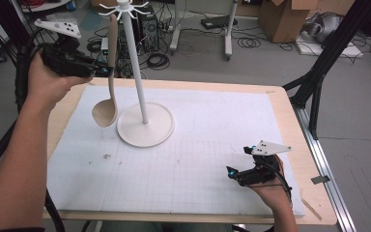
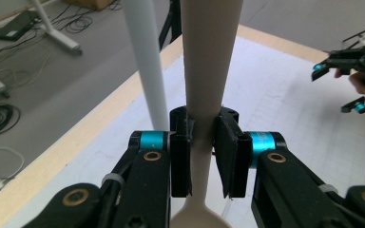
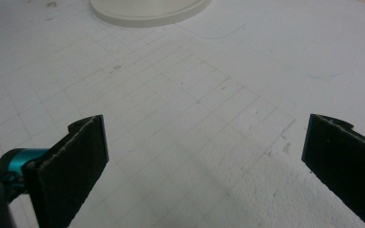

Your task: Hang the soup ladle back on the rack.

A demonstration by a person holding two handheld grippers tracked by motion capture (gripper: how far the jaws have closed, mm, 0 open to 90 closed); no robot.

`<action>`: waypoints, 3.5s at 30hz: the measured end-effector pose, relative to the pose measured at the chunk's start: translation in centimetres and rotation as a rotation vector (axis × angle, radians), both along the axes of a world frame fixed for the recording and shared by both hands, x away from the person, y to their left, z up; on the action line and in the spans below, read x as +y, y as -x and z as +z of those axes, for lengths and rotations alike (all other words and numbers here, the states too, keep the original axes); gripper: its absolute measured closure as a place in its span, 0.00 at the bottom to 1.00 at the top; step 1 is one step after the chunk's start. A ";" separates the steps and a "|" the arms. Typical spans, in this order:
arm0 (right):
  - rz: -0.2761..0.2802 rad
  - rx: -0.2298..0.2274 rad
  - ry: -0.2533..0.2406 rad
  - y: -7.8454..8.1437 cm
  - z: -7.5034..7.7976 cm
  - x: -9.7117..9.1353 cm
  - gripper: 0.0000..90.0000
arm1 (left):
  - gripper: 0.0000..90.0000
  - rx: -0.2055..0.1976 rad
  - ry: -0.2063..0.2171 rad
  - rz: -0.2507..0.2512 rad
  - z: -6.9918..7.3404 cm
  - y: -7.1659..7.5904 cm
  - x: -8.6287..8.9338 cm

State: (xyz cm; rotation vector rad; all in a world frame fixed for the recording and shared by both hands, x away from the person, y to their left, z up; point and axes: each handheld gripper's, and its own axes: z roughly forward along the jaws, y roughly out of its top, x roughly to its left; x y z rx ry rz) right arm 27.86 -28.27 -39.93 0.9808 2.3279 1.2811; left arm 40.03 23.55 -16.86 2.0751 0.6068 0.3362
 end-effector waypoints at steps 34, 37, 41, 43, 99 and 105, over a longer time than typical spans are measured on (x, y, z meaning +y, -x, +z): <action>0.005 -0.001 0.000 0.0 0.0 0.0 0.00 | 0.70 0.062 -0.029 0.108 -0.2 -1.4 0.5; 0.003 0.001 -0.002 0.0 0.0 0.0 0.00 | 0.64 0.068 -0.018 0.107 -0.5 -1.2 0.7; 0.006 -0.002 0.005 0.0 0.0 0.1 0.00 | 0.58 0.075 -0.016 0.096 -0.9 -0.9 0.9; 0.004 -0.001 0.001 0.0 0.0 0.1 0.00 | 0.56 0.069 -0.019 0.084 -1.0 -0.6 1.1; -0.004 -0.009 -0.031 0.3 0.6 -0.7 0.00 | 0.09 -0.019 0.157 -0.094 -11.7 6.4 0.2; -0.003 -0.005 -0.026 0.2 0.4 -0.7 0.00 | 0.08 -0.036 0.214 -0.151 -13.2 7.0 -0.1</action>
